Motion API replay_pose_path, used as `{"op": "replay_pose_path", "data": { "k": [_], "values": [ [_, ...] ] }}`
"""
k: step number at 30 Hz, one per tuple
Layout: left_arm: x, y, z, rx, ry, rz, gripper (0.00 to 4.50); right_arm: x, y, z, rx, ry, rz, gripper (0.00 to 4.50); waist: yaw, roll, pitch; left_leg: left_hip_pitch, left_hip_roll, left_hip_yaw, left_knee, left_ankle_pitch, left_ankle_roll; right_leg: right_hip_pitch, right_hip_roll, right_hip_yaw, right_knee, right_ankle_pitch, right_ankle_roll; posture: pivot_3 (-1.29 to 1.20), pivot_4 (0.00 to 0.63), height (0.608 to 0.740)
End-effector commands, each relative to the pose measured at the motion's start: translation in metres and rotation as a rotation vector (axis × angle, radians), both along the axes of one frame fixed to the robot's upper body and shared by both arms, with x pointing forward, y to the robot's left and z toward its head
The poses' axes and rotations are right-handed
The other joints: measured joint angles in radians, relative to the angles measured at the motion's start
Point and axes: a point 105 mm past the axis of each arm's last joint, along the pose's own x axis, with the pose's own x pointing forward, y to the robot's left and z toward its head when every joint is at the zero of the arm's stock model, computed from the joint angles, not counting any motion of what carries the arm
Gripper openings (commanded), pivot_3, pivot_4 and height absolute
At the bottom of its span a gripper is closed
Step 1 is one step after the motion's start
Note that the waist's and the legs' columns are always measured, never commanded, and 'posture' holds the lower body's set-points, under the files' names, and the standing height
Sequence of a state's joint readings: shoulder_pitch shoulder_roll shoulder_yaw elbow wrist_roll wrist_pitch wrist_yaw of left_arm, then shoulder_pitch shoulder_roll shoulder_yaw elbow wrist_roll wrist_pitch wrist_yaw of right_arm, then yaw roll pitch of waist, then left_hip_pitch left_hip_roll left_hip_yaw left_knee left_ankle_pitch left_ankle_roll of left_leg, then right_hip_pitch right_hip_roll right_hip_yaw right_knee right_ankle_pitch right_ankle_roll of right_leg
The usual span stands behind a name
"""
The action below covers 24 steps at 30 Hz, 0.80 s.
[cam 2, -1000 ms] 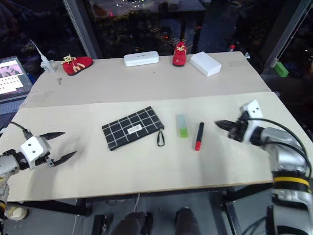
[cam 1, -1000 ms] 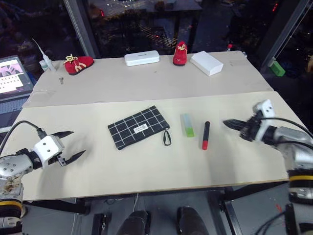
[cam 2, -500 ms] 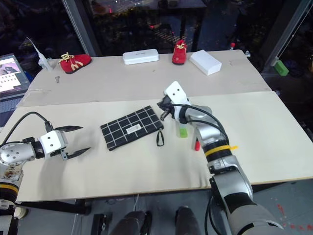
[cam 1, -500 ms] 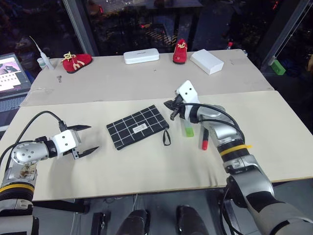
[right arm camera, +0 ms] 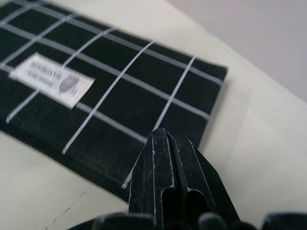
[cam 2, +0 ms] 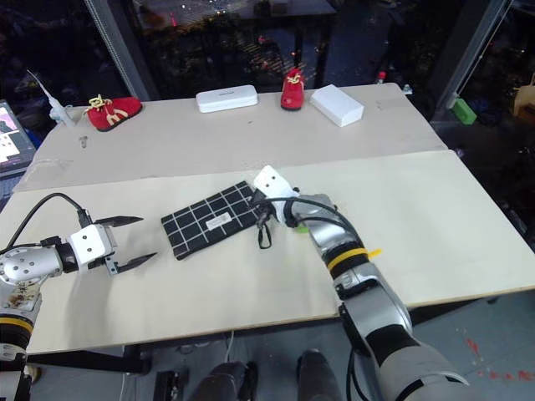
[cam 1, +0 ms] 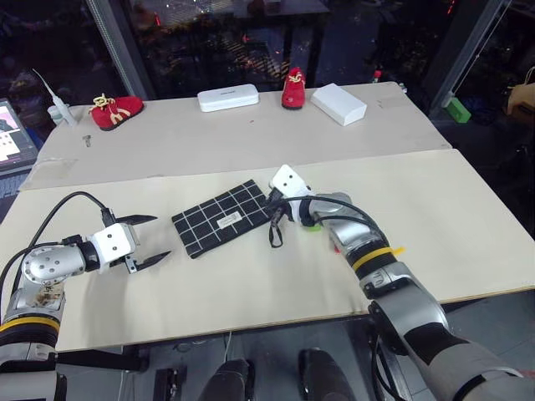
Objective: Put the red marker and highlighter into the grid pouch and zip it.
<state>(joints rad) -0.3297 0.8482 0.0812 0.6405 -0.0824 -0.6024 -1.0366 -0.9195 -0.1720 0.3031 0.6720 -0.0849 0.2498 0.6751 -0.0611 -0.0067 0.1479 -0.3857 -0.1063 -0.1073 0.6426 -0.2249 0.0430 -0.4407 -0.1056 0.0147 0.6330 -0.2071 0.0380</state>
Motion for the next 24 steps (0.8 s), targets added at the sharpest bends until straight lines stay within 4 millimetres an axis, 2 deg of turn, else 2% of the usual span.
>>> {"op": "replay_pose_path", "data": {
  "k": [1,3,8,14,16,20,24],
  "values": [
    [0.0,0.001,0.009,-0.019,-0.041,0.007,4.5,-0.006,0.009,-0.006,-0.058,-0.03,0.045,0.04,-0.002,0.0,0.0,0.0,0.0,0.0,0.0,0.0,0.0,0.0,0.0,0.0,0.0,0.0,0.0,0.0,0.15,0.74],
    [-0.001,0.001,0.009,-0.018,-0.041,0.01,4.5,-0.008,0.008,-0.017,-0.108,-0.021,0.052,0.04,-0.004,0.0,0.0,0.0,0.0,0.0,0.0,0.0,0.0,0.0,0.0,0.0,0.0,0.0,0.0,0.0,0.15,0.74],
    [-0.002,-0.001,0.008,-0.011,-0.034,0.0,4.5,-0.007,-0.009,-0.042,-0.338,-0.097,0.073,0.04,-0.004,0.0,0.0,0.004,0.0,0.0,0.0,0.0,-0.001,0.003,0.0,0.0,0.0,0.0,0.0,0.0,0.15,0.74],
    [-0.001,-0.016,-0.004,0.013,-0.019,-0.06,4.5,-0.002,-0.012,-0.036,-0.338,-0.128,0.063,0.04,0.014,0.0,-0.001,0.013,0.0,0.0,0.0,-0.001,-0.001,0.008,0.0,0.0,-0.001,0.0,0.0,0.0,0.15,0.74],
    [0.0,-0.028,-0.009,0.019,-0.028,-0.104,4.5,-0.001,-0.011,-0.032,-0.317,-0.128,0.057,0.04,0.017,-0.001,-0.001,0.017,0.0,0.0,0.0,-0.001,-0.001,0.015,0.001,0.0,-0.002,0.0,0.0,0.0,0.15,0.74],
    [0.004,-0.051,-0.015,0.022,-0.053,-0.176,4.5,0.004,-0.011,-0.025,-0.299,-0.132,0.044,0.04,0.022,-0.001,-0.001,0.017,0.0,0.0,0.0,-0.002,-0.001,0.016,0.001,0.0,-0.002,0.0,0.0,0.0,0.15,0.74],
    [0.015,-0.057,-0.01,0.051,-0.115,-0.185,4.5,0.006,-0.012,-0.022,-0.287,-0.131,0.036,0.04,0.022,-0.001,-0.001,0.017,0.0,0.0,0.0,-0.002,-0.001,0.016,0.001,0.0,-0.002,0.0,0.0,0.0,0.15,0.74]
  ]
}}
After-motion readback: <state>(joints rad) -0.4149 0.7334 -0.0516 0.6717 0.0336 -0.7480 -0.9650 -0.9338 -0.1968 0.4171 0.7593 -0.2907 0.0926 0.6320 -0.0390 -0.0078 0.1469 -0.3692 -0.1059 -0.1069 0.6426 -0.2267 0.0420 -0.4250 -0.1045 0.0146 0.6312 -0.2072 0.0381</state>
